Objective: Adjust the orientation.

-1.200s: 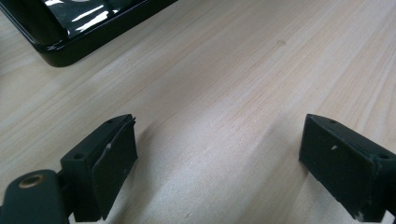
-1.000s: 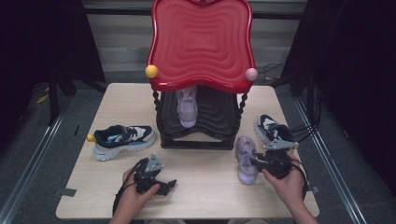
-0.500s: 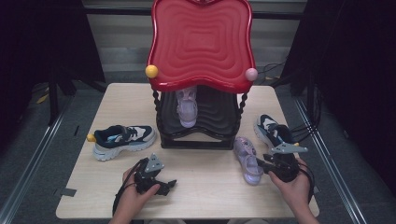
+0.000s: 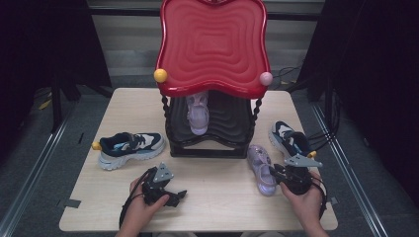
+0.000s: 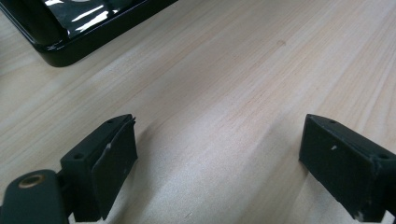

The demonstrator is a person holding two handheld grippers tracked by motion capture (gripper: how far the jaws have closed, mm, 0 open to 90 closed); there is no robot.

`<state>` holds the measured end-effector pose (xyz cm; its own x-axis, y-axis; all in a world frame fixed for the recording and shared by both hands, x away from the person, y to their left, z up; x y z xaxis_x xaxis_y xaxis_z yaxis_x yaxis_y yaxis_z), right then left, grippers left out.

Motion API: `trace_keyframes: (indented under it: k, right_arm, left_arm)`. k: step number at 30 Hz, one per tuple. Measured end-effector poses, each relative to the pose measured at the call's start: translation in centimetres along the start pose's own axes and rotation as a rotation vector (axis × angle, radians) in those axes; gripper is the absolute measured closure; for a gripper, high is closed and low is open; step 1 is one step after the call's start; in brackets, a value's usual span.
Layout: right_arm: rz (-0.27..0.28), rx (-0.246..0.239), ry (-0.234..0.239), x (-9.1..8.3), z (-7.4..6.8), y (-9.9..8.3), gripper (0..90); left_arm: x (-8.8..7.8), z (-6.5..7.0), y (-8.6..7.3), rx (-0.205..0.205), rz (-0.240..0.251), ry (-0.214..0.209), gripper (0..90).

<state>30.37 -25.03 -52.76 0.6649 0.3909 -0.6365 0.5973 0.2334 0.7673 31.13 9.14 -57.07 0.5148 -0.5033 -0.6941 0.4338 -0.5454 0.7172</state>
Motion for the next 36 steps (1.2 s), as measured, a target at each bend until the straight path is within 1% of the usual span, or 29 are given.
trace_keyframes:
  k: [3,9,13,21,24,28,30,34,36]
  right_arm:
    - [0.005,-0.005,-0.005,0.15,0.0,-0.02,74.1]
    - [0.013,0.01,-0.006,0.32,0.13,-0.11,74.1]
    - [0.002,0.016,-0.007,0.46,0.19,-0.34,74.7]
    - [-0.002,0.029,-0.006,0.69,0.3,-0.44,75.1]
    - [-0.005,0.032,-0.006,0.7,0.35,-0.47,77.9]
    - [-0.003,0.026,-0.019,0.63,0.55,-0.47,80.9]
    - [0.0,0.036,-0.011,0.6,0.57,-0.47,81.9]
    - [-0.004,0.012,-0.024,0.53,0.66,-0.47,84.3]
    - [-0.001,-0.008,-0.036,0.47,0.71,-0.38,84.8]
  left_arm:
    - [0.0,0.0,0.0,0.0,0.0,0.0,10.6]
    - [0.0,0.0,0.0,0.001,0.0,0.0,10.6]
    - [0.0,0.0,0.0,0.0,0.0,0.0,10.5]
    - [0.0,0.0,-0.01,0.001,-0.001,0.0,10.6]
    - [0.0,0.0,0.0,0.0,0.0,0.0,10.6]
    - [0.0,0.0,0.0,0.0,0.0,0.0,10.6]
    - [0.0,0.0,0.0,0.0,0.0,0.0,10.6]
    - [0.0,0.0,0.0,0.0,0.0,0.0,10.5]
    - [0.0,0.0,0.0,0.0,0.0,0.0,10.6]
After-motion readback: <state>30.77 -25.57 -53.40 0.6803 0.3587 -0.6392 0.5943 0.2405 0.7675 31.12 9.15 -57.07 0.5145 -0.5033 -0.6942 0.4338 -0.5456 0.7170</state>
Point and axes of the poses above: each handheld gripper's, and its own axes: x roughly forward along the jaws, y roughly out of its top, z roughly to its right, the point moved 9 cm from there along x, roughly forward along the jaws, and after that the axes turned 7 degrees about y, right-handed, at the moved point
